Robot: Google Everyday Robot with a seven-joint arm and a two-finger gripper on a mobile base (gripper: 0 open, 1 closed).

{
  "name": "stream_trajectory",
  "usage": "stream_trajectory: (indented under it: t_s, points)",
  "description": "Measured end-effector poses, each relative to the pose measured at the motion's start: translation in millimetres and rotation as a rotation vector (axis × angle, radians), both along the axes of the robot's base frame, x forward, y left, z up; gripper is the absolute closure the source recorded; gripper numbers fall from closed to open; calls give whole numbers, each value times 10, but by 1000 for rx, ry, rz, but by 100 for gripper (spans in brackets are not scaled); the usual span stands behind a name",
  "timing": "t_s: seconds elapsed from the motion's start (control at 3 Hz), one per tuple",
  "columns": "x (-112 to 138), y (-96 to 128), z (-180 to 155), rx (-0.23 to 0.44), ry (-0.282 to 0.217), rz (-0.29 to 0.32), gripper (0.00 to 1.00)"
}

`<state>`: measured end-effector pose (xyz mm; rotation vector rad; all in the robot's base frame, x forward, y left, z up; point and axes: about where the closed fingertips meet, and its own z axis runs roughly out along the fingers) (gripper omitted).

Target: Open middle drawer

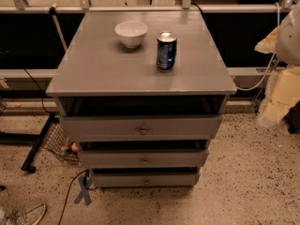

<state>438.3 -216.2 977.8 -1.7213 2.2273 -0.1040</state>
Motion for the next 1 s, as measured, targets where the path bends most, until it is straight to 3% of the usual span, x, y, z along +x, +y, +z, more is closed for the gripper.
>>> stream_trajectory:
  t_s: [0.33,1.0]
  points:
    - [0,0,0,0,0,0,0]
    - [-354,170,-598,60,76,32,0]
